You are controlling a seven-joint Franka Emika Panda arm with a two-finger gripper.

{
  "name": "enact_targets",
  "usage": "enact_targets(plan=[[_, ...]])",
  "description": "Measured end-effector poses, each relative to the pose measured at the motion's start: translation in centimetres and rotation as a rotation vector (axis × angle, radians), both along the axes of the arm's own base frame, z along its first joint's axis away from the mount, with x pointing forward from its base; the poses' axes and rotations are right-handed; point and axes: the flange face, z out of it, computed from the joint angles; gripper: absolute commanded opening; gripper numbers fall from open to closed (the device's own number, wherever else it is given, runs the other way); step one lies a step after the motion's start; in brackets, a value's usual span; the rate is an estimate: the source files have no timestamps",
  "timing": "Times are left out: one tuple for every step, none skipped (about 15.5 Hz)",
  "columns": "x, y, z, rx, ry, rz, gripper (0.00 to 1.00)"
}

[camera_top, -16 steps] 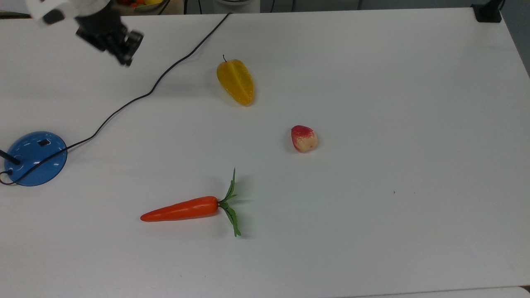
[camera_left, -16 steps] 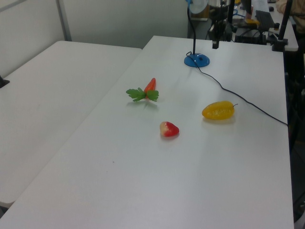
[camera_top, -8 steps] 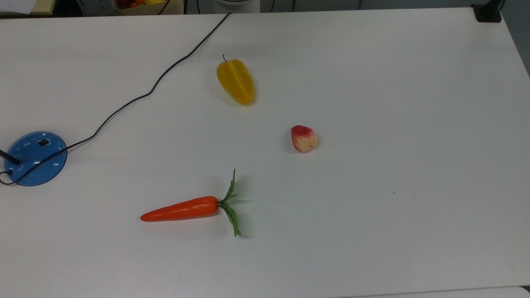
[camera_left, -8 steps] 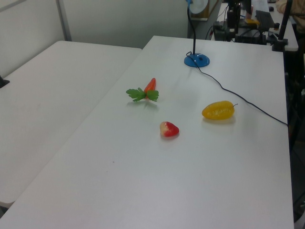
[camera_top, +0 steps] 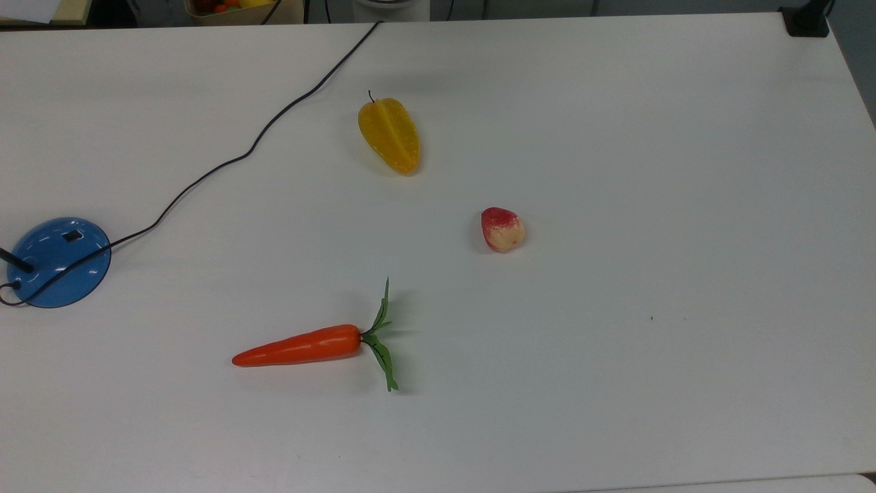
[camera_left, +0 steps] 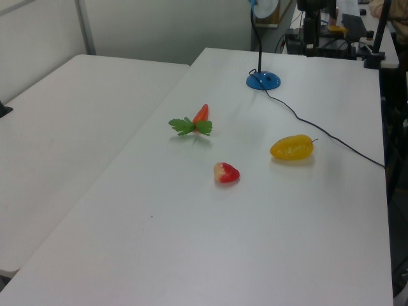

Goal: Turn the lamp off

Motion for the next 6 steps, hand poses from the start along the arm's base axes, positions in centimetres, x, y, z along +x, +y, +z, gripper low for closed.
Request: enact_targets(plan=[[0.0, -0.3, 0.1, 0.0, -0.002, -0.005, 1.0], [0.0, -0.6, 0.2, 0.0, -0.004, -0.011, 1.0], [0.0, -1.0, 0.3, -0.001, -0.007, -0.019, 1.0], [0.0, -1.5, 0.4, -0.001, -0.01, -0.027, 1.0], [-0.1, -1.8, 0.5, -0.001, -0.011, -0.033, 1.0], [-0.1, -2.0, 0.5, -0.001, -0.012, -0.037, 1.0]])
